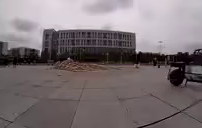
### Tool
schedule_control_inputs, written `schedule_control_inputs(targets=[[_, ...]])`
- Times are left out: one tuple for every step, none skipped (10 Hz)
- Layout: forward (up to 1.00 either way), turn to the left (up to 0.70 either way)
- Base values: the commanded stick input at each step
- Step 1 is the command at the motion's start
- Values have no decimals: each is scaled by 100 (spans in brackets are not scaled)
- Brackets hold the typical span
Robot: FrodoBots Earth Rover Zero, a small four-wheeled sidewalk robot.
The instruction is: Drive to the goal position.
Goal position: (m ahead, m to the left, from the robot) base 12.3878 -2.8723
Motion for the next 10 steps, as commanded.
schedule_control_inputs(targets=[[60, 1], [60, 1], [60, 1], [60, 1], [60, 1], [60, 1], [60, 1], [60, 1], [60, 1], [60, 1]])
